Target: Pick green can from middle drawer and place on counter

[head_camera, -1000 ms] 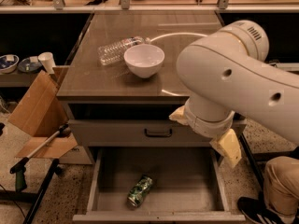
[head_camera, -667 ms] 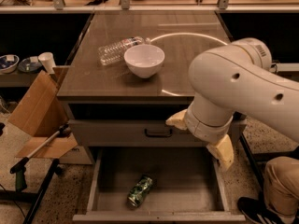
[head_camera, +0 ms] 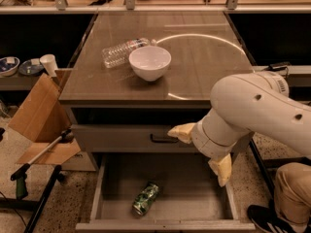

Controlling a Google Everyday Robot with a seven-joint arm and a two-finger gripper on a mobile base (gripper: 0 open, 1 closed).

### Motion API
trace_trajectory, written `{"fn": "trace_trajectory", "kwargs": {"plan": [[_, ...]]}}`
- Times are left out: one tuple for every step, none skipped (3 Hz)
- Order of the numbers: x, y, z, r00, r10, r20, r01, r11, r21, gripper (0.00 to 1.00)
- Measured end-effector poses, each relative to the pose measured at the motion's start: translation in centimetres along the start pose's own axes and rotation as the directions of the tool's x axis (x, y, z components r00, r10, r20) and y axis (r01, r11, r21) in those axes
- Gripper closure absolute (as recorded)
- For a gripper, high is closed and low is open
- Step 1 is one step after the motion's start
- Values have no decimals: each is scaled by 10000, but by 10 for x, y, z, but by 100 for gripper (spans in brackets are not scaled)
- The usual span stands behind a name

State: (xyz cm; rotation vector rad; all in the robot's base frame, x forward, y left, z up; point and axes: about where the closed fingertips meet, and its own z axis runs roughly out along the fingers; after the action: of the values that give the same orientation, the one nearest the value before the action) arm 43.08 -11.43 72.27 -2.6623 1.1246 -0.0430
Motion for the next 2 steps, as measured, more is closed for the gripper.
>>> {"fn": "trace_trajectory", "kwargs": {"plan": [[1, -1, 3, 10000, -54, 6, 54, 10000, -44, 0], [-6, -9, 26, 9986, -525, -22, 525, 9984, -199, 0]]}}
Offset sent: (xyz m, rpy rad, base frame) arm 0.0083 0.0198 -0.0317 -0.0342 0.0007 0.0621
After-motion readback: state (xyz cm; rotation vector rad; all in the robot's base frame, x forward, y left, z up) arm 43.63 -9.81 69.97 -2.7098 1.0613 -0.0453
